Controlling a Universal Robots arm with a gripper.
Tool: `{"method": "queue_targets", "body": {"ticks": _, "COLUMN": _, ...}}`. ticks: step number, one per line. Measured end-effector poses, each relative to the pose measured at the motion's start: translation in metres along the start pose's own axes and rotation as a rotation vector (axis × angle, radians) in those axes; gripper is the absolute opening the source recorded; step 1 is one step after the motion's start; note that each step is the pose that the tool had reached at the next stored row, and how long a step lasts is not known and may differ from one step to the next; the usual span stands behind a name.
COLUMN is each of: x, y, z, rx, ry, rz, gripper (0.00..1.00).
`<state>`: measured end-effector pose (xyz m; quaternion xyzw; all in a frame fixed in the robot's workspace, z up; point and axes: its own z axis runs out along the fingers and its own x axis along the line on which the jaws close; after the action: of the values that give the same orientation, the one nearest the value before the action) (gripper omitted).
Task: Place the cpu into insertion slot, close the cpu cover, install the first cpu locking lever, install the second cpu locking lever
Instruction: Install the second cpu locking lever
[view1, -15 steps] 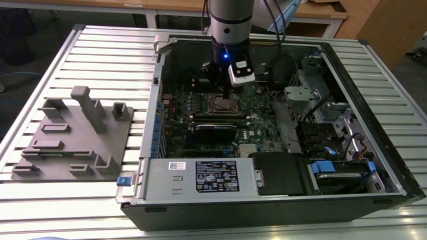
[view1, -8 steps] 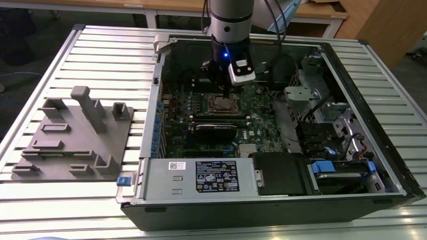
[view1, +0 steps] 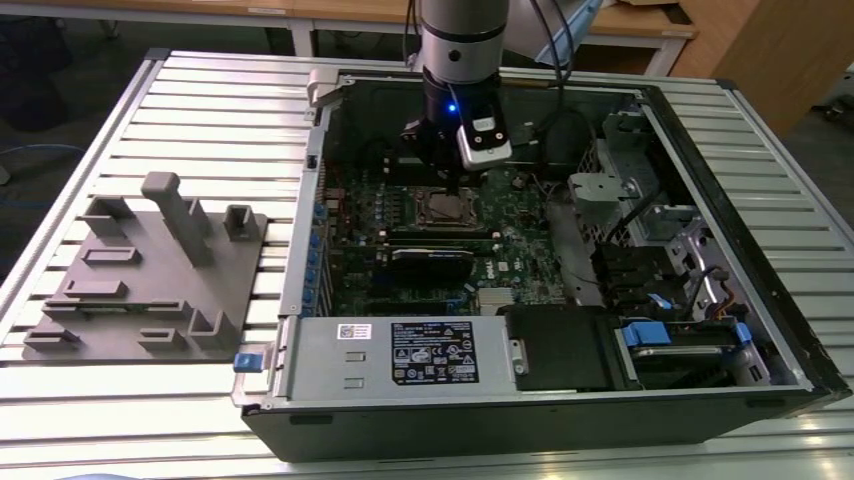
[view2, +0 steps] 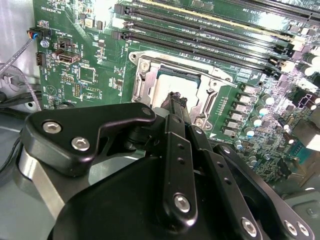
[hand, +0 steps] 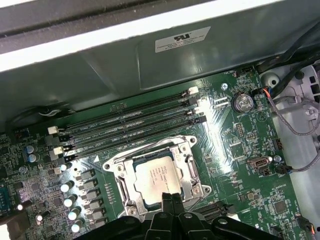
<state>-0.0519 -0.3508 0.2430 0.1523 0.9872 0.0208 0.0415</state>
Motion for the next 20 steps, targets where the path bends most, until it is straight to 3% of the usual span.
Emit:
{"method": "queue_targets", "body": {"ticks": 17, "x": -0.0019, "y": -0.0060, "z": -0.0002, "rx": 0.0002, "ry": 0.0000, "rz": 0.000, "gripper": 0.10}}
{"method": "queue_targets", "body": {"ticks": 20, "x": -0.0018, "y": -0.0061, "z": 0.0011, "rx": 0.0069, "ry": -0.0014, "rz": -0.028, "gripper": 0.10}}
